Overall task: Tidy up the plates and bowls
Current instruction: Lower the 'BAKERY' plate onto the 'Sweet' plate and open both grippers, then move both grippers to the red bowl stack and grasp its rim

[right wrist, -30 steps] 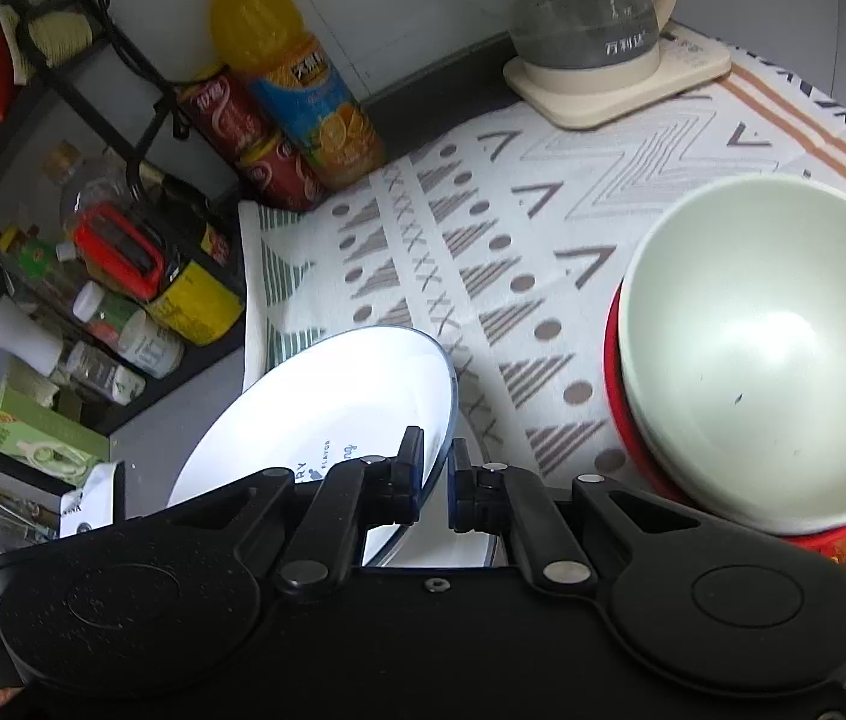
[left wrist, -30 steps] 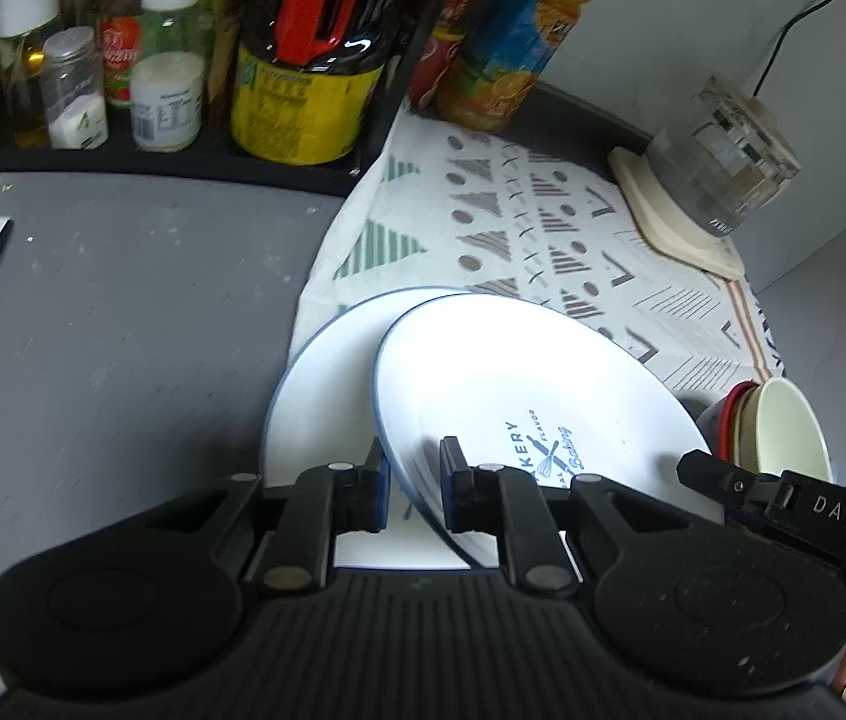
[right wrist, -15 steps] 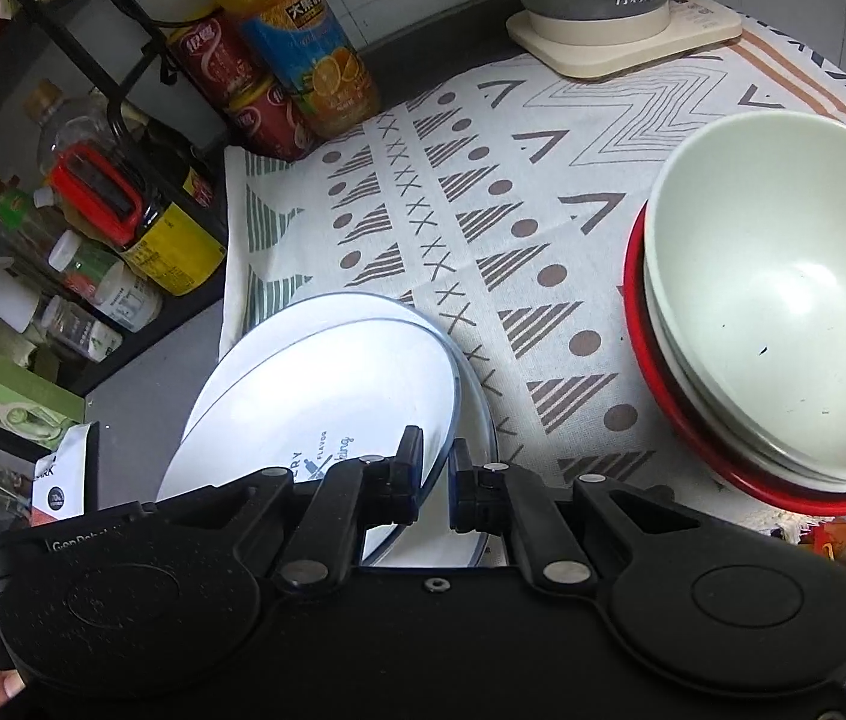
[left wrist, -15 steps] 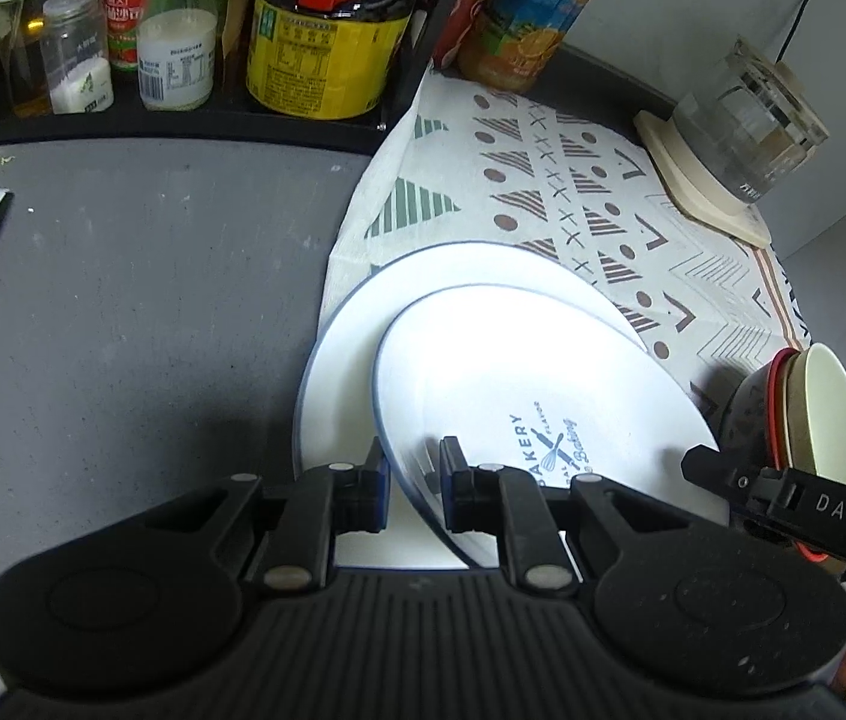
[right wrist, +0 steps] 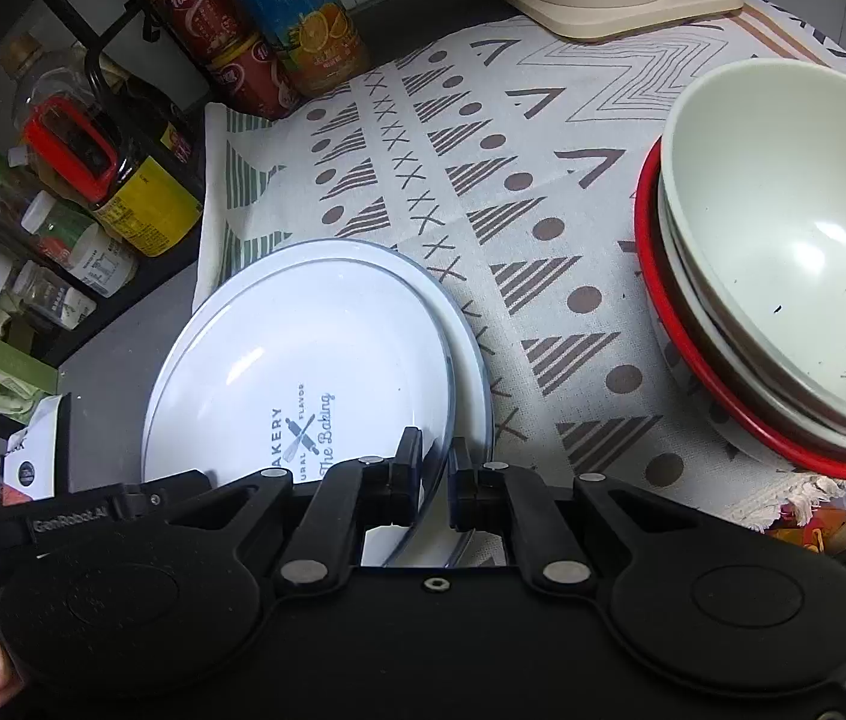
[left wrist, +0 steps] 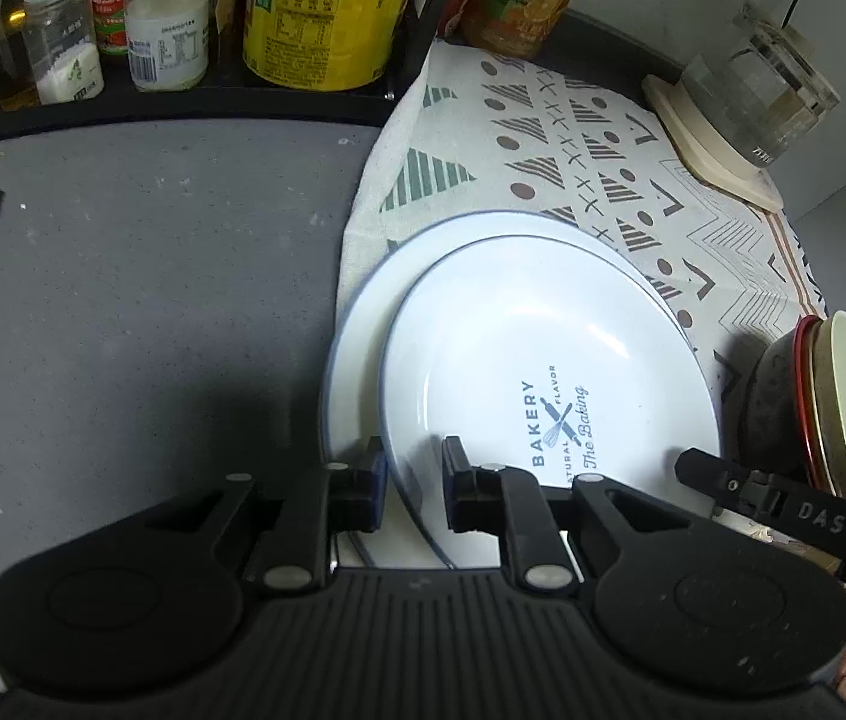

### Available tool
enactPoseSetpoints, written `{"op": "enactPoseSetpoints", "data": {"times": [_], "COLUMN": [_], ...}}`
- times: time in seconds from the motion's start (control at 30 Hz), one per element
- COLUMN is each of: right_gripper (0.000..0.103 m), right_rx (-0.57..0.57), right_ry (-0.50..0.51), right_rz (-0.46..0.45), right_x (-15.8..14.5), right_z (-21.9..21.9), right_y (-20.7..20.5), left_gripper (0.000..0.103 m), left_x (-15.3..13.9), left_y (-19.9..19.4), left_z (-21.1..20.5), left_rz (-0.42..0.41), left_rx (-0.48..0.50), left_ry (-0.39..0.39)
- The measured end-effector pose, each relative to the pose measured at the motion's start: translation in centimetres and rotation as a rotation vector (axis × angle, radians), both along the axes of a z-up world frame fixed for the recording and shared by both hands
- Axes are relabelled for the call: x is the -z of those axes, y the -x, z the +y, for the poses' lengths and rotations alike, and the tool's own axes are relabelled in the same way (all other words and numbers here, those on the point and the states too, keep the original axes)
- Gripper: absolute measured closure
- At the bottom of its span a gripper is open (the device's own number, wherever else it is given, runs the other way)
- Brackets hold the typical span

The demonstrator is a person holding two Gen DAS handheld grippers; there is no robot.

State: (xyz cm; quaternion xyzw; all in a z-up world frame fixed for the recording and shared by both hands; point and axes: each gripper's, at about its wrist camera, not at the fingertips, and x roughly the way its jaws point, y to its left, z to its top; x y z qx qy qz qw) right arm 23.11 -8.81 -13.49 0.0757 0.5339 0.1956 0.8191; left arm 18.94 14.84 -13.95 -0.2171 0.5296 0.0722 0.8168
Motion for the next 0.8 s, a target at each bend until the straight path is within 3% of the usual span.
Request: {"op": "enactPoseSetpoints", "data": {"times": [0.37, 0.47, 0.57, 0.67, 0.73, 0.8], "right_gripper": [0.093, 0.089, 0.085, 0.074, 0.057, 0.049], "right_rx": [0.003, -0.007, -0.015, -0.005, 0.006, 0.018], "right_ry": [0.006, 0.019, 0.002, -0.045, -0.065, -0.071], "right_rz": [0.043, 0.034, 0.025, 0.009, -0.017, -0.053], "right_x": [0.8, 0.4, -0.4, -1.5, -2.3, -3.1], "right_z": [0.8, 1.0, 0.7, -0.2, -1.0, -1.8], "right_y": [0.0, 0.5, 1.0, 1.5, 1.9, 2.3], "left_gripper": [0.085, 0.084, 0.074, 0.055, 0.041, 0.034], "left_x": [-1.8, -2.2, -2.7, -3.6, -4.1, -4.7], "left_y": [0.0, 0.0, -0.2, -0.5, -0.9, -1.4], "left_z": [1.3, 1.3, 1.0, 0.3, -0.3, -1.2], "left_rz": [-0.018, -0.016, -0.016, -0.036, -0.048, -0.065], "left_rx": [0.02, 0.025, 0.038, 0.055, 0.074, 0.099], "left_ry": [-0.058, -0.063, -0.064, -0.076, -0.085, -0.083]}}
